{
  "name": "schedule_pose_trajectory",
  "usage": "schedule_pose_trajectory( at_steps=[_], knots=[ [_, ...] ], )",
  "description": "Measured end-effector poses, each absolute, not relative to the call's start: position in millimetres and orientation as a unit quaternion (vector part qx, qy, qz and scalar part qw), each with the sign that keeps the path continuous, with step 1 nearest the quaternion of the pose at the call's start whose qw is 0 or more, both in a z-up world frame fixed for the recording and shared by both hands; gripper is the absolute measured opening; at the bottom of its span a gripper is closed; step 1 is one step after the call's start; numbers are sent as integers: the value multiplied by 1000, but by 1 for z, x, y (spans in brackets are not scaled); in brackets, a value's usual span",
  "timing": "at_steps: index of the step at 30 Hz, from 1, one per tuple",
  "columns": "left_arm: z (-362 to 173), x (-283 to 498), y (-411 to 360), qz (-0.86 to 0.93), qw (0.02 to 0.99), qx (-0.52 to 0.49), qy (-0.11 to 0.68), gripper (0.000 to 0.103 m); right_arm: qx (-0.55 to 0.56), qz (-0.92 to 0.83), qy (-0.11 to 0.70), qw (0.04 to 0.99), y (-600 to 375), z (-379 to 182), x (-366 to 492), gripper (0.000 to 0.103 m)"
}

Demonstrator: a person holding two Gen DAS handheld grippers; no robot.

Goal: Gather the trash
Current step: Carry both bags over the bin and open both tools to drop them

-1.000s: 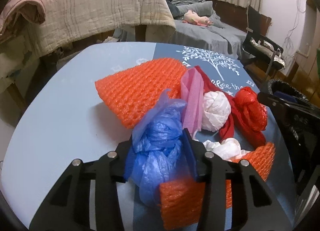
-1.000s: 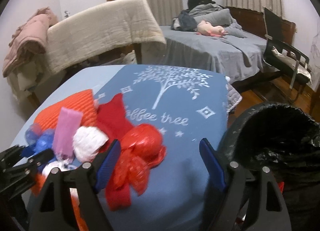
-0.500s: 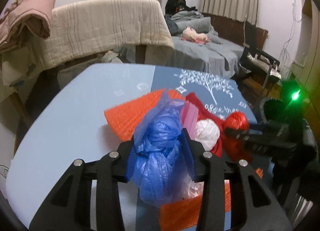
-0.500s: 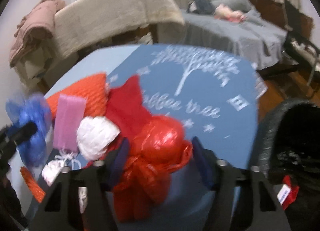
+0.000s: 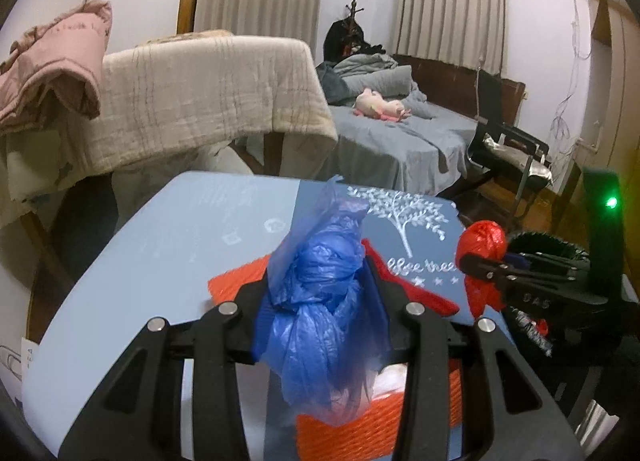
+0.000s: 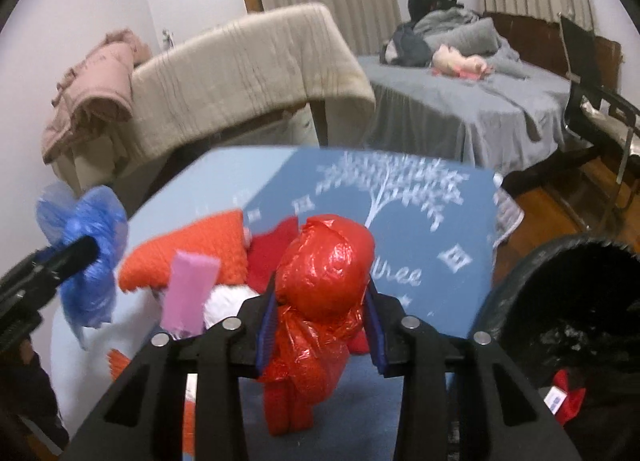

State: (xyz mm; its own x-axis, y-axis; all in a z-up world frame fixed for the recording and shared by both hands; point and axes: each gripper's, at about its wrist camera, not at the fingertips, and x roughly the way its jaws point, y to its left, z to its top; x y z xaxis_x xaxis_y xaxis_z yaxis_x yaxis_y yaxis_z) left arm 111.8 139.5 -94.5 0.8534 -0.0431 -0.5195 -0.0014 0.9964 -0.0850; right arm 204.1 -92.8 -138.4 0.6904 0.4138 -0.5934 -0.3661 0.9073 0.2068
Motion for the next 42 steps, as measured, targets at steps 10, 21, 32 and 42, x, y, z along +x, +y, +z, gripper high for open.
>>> schedule_pose_trajectory(
  at_steps=[10,21,32,42],
  knots=[
    [-70,121,103,-48,967,-37,245,39,55,193,284,937,-133,-93,180,38],
    [-64,134,27,-131,962,-33,237,39,63,117,269,954,-207,-84,155,38],
    [-77,147,-67,-219,944,-27,246,39,77,18,275,958,-291,-95,135,39],
    [-98,161,-124,-284,919,-22,273,68,86,-51,275,956,-339,-108,124,68]
  ],
)
